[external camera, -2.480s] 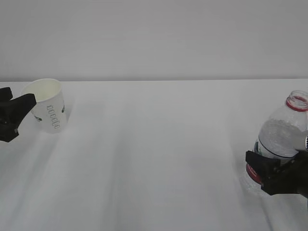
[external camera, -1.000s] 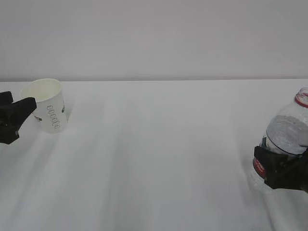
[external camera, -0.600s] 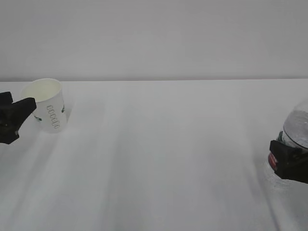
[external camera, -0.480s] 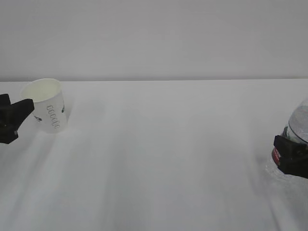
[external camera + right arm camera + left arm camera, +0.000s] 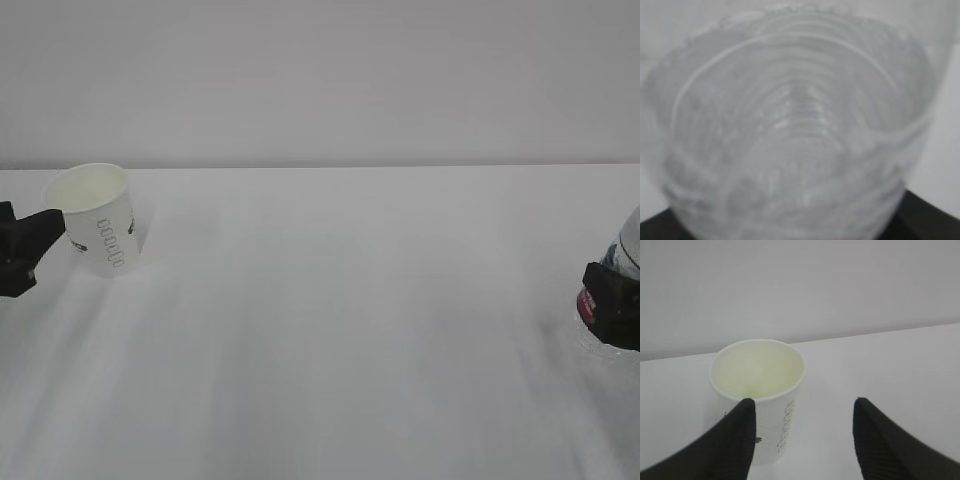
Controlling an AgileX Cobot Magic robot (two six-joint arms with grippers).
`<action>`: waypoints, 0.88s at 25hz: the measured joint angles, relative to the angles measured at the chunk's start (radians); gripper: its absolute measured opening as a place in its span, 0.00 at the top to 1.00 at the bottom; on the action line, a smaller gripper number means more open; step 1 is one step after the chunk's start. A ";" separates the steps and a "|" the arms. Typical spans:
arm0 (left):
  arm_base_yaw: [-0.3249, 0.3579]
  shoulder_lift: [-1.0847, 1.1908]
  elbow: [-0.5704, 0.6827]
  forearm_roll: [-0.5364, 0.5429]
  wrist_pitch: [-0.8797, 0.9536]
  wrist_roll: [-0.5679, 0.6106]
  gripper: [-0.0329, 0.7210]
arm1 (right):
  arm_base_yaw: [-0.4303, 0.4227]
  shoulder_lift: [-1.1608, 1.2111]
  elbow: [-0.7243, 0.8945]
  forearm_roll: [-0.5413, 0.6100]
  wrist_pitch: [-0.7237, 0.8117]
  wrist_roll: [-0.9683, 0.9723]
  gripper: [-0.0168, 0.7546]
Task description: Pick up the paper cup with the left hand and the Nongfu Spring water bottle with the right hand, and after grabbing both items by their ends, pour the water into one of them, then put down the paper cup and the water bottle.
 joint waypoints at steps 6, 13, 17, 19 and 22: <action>0.000 0.001 0.000 -0.007 -0.014 0.000 0.36 | 0.000 0.000 -0.034 0.003 0.056 0.006 0.37; 0.000 0.022 0.000 -0.007 -0.024 -0.002 0.36 | 0.000 0.000 -0.036 0.004 0.067 0.008 0.37; 0.000 0.070 -0.002 -0.007 -0.087 -0.002 0.36 | 0.000 0.000 -0.036 -0.004 0.067 0.008 0.37; 0.000 0.104 -0.002 -0.010 -0.134 -0.002 0.36 | 0.000 0.000 -0.036 -0.006 0.067 0.008 0.37; 0.000 0.164 -0.002 -0.041 -0.173 -0.002 0.34 | 0.000 0.000 -0.036 -0.008 0.067 0.008 0.37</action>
